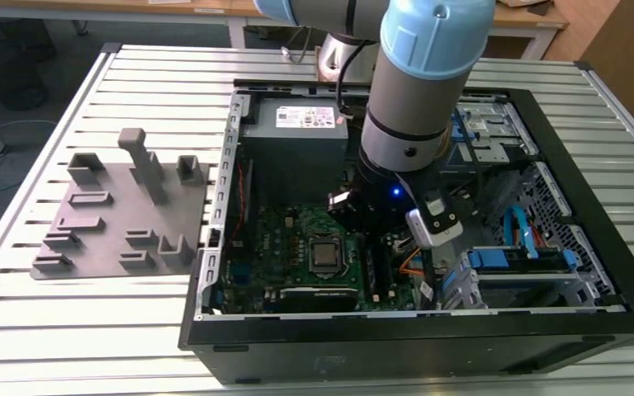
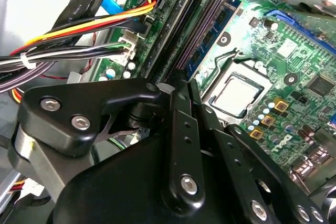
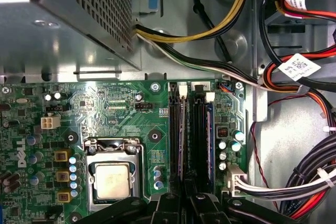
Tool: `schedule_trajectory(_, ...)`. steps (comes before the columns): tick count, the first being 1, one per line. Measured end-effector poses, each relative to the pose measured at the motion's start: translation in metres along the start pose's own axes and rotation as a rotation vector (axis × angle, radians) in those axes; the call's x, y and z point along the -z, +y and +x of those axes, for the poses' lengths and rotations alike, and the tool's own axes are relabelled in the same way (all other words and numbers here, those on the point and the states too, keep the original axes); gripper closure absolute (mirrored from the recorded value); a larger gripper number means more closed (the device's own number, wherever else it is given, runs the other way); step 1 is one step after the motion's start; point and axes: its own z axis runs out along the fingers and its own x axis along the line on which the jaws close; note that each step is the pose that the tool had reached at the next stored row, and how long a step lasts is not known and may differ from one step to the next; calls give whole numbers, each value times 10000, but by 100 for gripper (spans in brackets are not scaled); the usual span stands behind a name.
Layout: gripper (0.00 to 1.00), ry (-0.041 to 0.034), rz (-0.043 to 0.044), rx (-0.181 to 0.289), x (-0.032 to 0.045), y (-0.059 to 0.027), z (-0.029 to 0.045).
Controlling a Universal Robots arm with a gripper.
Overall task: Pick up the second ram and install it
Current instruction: 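Insert the second ram into the second slot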
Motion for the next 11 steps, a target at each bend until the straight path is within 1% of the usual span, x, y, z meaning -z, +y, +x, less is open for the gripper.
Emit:
schedule_trajectory(9,86,-1,3,10,-2,0,0)
schedule_trajectory(11,86,-4,17,39,0,1,-1)
